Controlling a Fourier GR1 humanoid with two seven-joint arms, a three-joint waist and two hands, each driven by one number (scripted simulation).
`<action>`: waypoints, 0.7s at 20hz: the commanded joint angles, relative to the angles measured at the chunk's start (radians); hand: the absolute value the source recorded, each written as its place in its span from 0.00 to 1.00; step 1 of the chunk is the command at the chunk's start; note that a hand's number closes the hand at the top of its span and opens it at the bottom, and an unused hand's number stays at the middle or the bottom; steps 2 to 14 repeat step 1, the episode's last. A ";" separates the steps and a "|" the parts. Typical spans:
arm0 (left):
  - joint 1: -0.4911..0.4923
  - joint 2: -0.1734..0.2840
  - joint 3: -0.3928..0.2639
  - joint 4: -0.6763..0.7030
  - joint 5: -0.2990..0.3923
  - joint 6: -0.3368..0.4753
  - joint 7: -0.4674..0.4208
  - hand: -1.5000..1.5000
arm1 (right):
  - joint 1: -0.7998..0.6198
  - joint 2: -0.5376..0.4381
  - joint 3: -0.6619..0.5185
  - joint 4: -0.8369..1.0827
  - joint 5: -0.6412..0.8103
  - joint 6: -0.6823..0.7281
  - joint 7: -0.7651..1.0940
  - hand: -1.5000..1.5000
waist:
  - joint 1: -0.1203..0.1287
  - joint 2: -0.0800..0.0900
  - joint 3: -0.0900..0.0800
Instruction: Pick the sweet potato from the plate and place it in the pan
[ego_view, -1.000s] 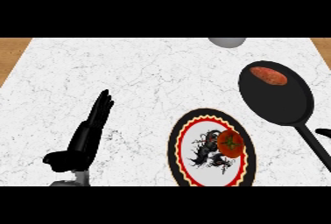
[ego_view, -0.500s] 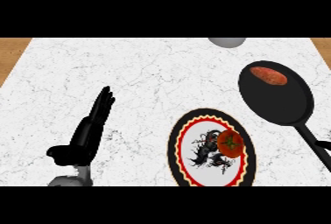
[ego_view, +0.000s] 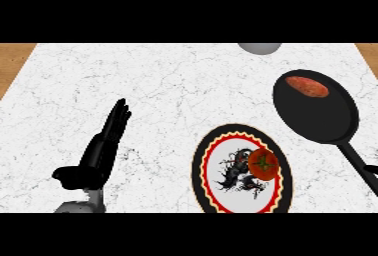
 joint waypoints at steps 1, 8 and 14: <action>0.025 0.030 0.040 0.033 0.036 -0.049 -0.056 0.50 | 0.035 -0.015 0.006 -0.031 0.021 -0.046 -0.016 0.00 | 0.000 0.000 0.000; 0.025 0.030 0.040 0.033 0.036 -0.049 -0.056 0.50 | 0.035 -0.015 0.006 -0.031 0.021 -0.046 -0.016 0.00 | 0.000 0.000 0.000; 0.025 0.030 0.040 0.033 0.036 -0.049 -0.056 0.50 | 0.035 -0.015 0.006 -0.031 0.021 -0.046 -0.016 0.00 | 0.000 0.000 0.000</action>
